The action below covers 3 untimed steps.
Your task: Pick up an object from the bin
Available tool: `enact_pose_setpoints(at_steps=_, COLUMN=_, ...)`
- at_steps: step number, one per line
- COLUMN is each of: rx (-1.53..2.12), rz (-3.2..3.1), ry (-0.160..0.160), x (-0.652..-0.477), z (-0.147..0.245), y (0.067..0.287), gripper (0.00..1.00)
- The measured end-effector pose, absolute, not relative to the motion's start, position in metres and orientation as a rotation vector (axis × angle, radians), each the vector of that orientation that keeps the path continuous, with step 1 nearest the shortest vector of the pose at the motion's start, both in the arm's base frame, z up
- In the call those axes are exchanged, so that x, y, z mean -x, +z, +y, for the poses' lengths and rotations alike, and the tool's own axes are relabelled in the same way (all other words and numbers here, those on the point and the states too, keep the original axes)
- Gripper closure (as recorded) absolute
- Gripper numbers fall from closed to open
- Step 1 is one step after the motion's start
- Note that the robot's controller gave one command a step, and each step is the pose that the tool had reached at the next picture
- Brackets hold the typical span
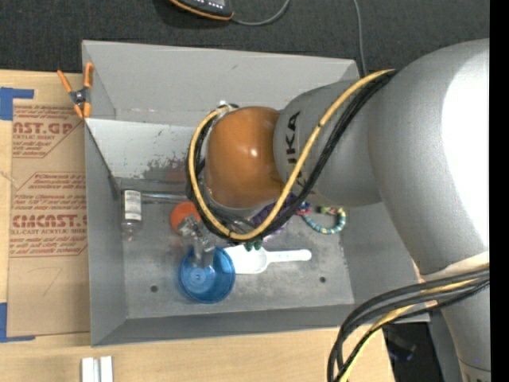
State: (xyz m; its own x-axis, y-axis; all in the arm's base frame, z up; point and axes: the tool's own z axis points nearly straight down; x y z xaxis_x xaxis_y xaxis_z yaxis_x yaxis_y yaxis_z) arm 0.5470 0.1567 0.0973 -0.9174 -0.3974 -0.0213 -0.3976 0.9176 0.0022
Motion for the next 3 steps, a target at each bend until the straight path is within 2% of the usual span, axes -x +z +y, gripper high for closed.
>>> enact_pose_setpoints(at_steps=1, rx=0.518, rz=3.094, ry=0.011, x=-0.544, z=0.169, y=0.148, gripper=1.00)
enact_pose_setpoints(at_steps=2, rx=0.337, rz=3.110, ry=0.012, x=-0.549, z=0.167, y=0.172, gripper=1.00)
enact_pose_setpoints(at_steps=3, rx=0.508, rz=3.082, ry=0.013, x=-0.550, z=0.164, y=0.168, gripper=1.00)
